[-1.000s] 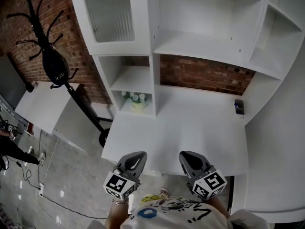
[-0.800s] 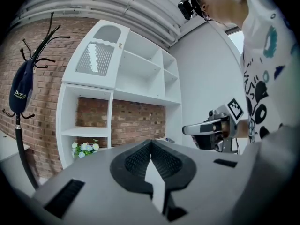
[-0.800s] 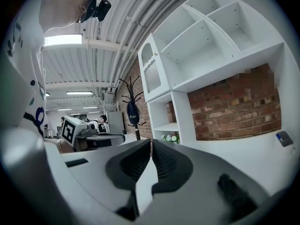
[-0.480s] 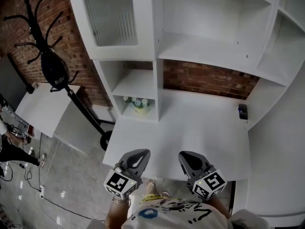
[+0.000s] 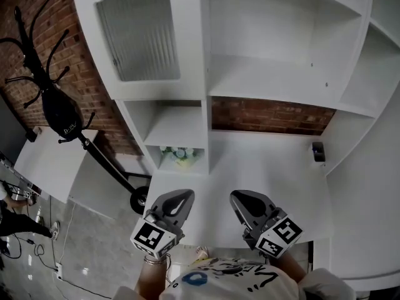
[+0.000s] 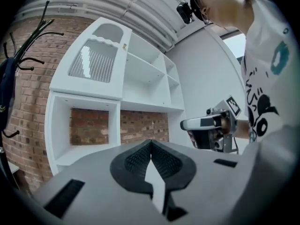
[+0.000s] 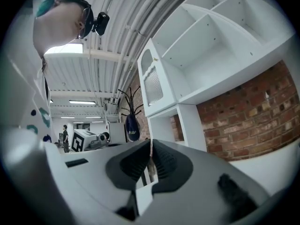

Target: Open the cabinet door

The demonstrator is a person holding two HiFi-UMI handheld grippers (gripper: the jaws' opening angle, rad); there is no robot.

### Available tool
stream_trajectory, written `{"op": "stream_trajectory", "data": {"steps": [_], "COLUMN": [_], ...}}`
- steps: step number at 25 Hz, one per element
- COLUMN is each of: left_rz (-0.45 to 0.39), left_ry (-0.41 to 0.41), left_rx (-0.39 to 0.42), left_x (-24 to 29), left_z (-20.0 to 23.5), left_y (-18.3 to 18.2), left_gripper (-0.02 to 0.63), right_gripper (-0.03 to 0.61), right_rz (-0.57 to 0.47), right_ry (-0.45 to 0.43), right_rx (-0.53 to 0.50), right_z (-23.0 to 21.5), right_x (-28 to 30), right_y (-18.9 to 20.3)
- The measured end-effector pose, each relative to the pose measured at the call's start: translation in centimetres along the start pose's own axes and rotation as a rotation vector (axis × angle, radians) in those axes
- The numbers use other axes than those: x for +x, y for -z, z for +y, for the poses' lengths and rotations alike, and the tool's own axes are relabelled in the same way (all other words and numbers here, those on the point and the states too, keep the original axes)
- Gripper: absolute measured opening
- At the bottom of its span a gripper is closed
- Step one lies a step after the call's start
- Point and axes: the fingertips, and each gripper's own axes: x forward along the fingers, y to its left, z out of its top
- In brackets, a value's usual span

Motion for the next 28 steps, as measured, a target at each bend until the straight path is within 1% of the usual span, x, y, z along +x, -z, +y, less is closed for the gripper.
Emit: {"op": "stream_trajectory", "data": {"steps": [6, 8, 10, 13, 15, 18, 19, 20, 21, 25, 28], "left_rz": [-0.010, -0.017, -0.013, -0.013, -0.020, -0.060, -0.073, -0.080, -0.083, -0.088, -0.096], "left_ry": [-0.001, 0.012, 0.024, 0.003, 0.003, 0.046, 0.055, 0.055, 0.044, -0.028, -0.041], "left_rx": [0.071, 0.090, 0.113, 0.149, 0.144, 0.084, 0.069, 0.065, 0.069, 0.093, 0.077], "left_x": [0.6, 0.9, 1.2, 1.7, 2.2, 2.8, 2.9, 3.0, 3.1, 3.3, 3.6], "left_z": [5.0, 6.2, 7.4, 9.5, 10.4, 11.3, 11.6, 12.0, 12.4, 14.0, 14.0], "left_y": [-3.2, -4.0, -4.5, -5.4, -5.9, -7.0, -7.4, -7.7, -7.9, -8.4, -8.2], "left_gripper": [0.014, 0.015, 0.015, 0.015, 0.015, 0.015, 0.015, 0.015, 0.015, 0.015, 0.015], "right_gripper": [0.029, 0.029, 0.029, 0.031, 0.031, 0.034, 0.052, 0.108, 0.136, 0.149, 0.160], "right_rz": [-0.053, -0.065, -0.094, -0.158, -0.193, -0.231, -0.229, -0.217, -0.197, -0.119, -0.094], "right_ry": [-0.023, -0.025, -0.021, -0.011, 0.020, 0.107, 0.123, 0.130, 0.132, 0.147, 0.160], "right_rx": [-0.125, -0.158, -0.164, -0.152, -0.174, -0.235, -0.243, -0.244, -0.244, -0.295, -0.323], "right_z": [-1.1, -1.4, -1.6, -2.0, -2.9, -5.1, -5.9, -6.5, -7.1, -8.5, -9.3], "right_x": [5.5, 7.1, 8.6, 10.6, 11.5, 12.8, 13.4, 14.1, 14.8, 17.5, 18.8], "right_y": [-4.2, -5.4, -7.1, -10.0, -11.9, -14.3, -14.8, -15.1, -15.2, -15.9, -16.4]}}
